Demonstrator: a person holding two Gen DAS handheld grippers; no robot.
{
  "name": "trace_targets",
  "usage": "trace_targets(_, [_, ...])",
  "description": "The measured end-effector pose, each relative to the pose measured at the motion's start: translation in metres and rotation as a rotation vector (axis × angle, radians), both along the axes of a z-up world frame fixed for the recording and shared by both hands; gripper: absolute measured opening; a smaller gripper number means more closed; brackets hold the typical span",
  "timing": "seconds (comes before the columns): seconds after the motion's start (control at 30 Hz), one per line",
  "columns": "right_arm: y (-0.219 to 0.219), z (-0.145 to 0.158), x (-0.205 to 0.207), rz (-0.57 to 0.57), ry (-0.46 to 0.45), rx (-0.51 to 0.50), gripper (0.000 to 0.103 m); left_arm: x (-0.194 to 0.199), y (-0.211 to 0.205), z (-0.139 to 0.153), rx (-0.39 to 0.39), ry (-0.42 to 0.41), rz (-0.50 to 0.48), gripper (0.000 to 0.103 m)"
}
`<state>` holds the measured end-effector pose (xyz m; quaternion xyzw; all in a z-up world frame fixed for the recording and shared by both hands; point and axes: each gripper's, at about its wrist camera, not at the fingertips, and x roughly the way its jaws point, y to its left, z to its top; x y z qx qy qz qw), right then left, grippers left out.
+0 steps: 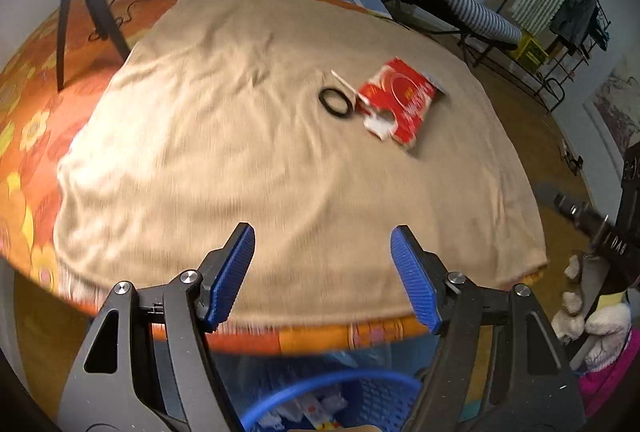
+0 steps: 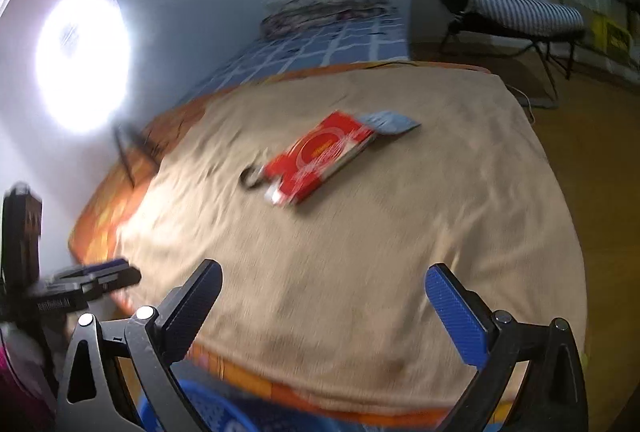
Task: Collect trash
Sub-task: 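Move both tools back over the blanket toward the red box and hair tie, then grasp the black hair tie with the left tool while the right tool grasps the red box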
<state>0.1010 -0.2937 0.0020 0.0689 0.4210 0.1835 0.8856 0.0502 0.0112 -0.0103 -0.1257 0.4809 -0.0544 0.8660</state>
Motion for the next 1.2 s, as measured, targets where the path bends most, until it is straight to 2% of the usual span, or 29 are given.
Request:
trace_targets(0.13, [-0.004,0.000,0.034,-0.036,0.013,0.012,0.102,0.030,0.000,-0.004,-0.001,-0.005,-0.001,0.073])
trace_targets(0.23, [-0.005,-0.006,0.064,-0.060,0.055,0.028,0.102,0.051,-0.001,-0.009,-0.004,-0.004,0.001,0.070])
trace_targets(0.43, [-0.002,-0.028,0.112,-0.094,0.199,0.169,0.102,0.097,-0.002,-0.021,0.030,-0.001,-0.010,0.053])
trace_targets(0.5, [0.002,-0.036,0.123,-0.091,0.227,0.196,0.102,0.109,-0.001,-0.028,0.028,0.008,-0.006,0.044])
trace_targets(0.6, [0.009,-0.049,0.139,-0.099,0.266,0.222,0.101,0.125,0.000,-0.039,0.009,0.026,-0.003,0.041])
trace_targets(0.7, [0.012,-0.067,0.153,-0.109,0.307,0.256,0.093,0.135,-0.004,-0.046,0.015,0.030,-0.017,0.039])
trace_targets(0.77, [0.012,-0.078,0.158,-0.114,0.332,0.280,0.088,0.142,-0.007,-0.051,0.018,0.037,-0.028,0.030])
trace_targets(0.83, [0.010,-0.091,0.162,-0.120,0.358,0.335,0.084,0.147,-0.008,-0.055,0.018,0.042,-0.033,0.027])
trace_targets(1.0, [0.011,-0.095,0.164,-0.109,0.320,0.410,0.084,0.155,-0.011,-0.065,0.028,0.027,-0.034,0.021])
trace_targets(1.07, [0.015,-0.098,0.165,-0.095,0.322,0.445,0.079,0.158,-0.013,-0.067,0.046,0.021,-0.042,0.015])
trace_targets(1.13, [0.021,-0.098,0.165,-0.087,0.317,0.457,0.076,0.158,-0.016,-0.068,0.064,0.012,-0.055,0.013])
trace_targets(1.17, [0.023,-0.098,0.165,-0.080,0.317,0.467,0.073,0.157,-0.018,-0.068,0.072,0.008,-0.057,0.012])
trace_targets(1.2, [0.027,-0.100,0.167,-0.068,0.333,0.488,0.061,0.157,-0.019,-0.068,0.081,0.003,-0.060,0.011])
